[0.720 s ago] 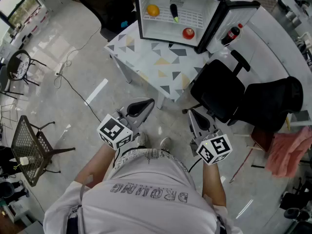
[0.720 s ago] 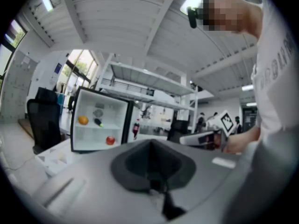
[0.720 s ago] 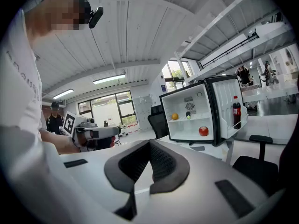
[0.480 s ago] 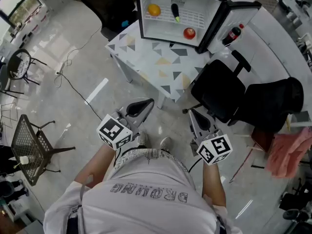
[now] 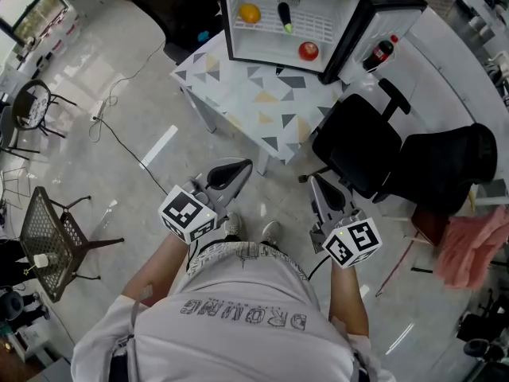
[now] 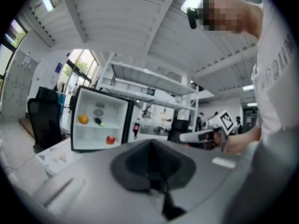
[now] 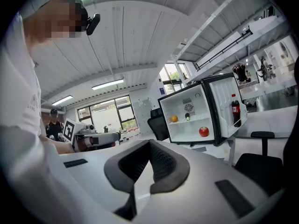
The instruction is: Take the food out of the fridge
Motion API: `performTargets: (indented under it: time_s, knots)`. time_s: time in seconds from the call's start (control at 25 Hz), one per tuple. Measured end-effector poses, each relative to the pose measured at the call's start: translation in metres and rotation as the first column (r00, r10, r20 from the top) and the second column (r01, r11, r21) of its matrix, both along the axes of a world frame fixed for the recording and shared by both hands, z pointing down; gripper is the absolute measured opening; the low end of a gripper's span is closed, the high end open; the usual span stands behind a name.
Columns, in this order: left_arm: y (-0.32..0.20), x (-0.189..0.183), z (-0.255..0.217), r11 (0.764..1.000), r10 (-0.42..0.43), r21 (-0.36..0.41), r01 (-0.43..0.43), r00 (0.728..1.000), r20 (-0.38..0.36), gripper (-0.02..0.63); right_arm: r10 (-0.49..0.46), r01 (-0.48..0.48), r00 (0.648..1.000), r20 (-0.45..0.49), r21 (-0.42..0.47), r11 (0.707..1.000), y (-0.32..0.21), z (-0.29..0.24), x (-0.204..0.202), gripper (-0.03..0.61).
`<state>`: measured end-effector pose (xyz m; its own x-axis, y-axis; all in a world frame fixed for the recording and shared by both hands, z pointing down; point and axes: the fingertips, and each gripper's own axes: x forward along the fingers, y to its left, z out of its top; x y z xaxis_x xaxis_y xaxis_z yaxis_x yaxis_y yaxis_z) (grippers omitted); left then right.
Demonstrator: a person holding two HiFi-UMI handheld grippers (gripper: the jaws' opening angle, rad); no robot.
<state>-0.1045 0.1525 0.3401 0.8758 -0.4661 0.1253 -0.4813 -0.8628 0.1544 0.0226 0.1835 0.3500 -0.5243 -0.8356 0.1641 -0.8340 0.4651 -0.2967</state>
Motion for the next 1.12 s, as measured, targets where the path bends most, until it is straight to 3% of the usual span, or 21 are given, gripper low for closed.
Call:
performTargets:
  time_s: [1.12]
  knots:
    - [0.033,0.065,0.016,0.998,-0.063,-0.008,0.063,0.998,0.014,0.005,-0.069,0.069,0.998,-0.01,-0.017,0.997,0.023,0.022,0.066,0.0]
